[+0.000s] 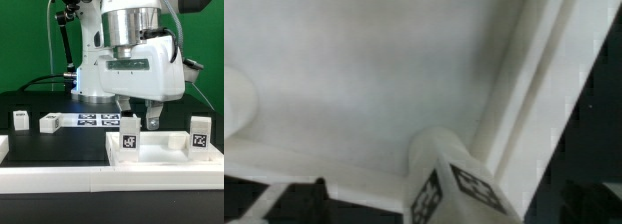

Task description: Assemble square table

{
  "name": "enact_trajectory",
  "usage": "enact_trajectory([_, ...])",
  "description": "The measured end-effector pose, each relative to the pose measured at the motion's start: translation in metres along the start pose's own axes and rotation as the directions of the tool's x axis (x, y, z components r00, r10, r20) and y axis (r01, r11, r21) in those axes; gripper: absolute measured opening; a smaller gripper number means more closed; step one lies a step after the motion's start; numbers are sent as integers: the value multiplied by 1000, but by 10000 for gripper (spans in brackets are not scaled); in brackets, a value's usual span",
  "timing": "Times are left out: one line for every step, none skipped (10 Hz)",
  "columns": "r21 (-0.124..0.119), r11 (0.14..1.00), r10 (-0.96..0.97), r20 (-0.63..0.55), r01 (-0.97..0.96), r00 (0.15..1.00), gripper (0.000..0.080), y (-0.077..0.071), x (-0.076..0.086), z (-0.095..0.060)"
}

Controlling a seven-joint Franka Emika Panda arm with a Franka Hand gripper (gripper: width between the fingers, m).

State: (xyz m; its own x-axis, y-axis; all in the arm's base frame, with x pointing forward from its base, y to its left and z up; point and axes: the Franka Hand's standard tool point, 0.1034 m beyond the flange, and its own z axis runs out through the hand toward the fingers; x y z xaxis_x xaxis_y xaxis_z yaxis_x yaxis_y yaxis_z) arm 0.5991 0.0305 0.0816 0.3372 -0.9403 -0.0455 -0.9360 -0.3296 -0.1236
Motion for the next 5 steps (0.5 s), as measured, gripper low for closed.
enact_trajectory([3, 1000, -26, 2, 26, 1000, 649, -2, -3, -1])
enact_trajectory([1, 1000, -23, 1, 23, 1000, 649, -1, -2, 0])
enact_trajectory([0, 1000, -23, 1, 23, 1000, 649, -1, -2, 0])
enact_trajectory([0, 1000, -24, 1, 24, 1000, 649, -1, -2, 0])
enact_trajectory([-1, 1000, -8, 2, 8, 1000, 649, 0, -3, 1])
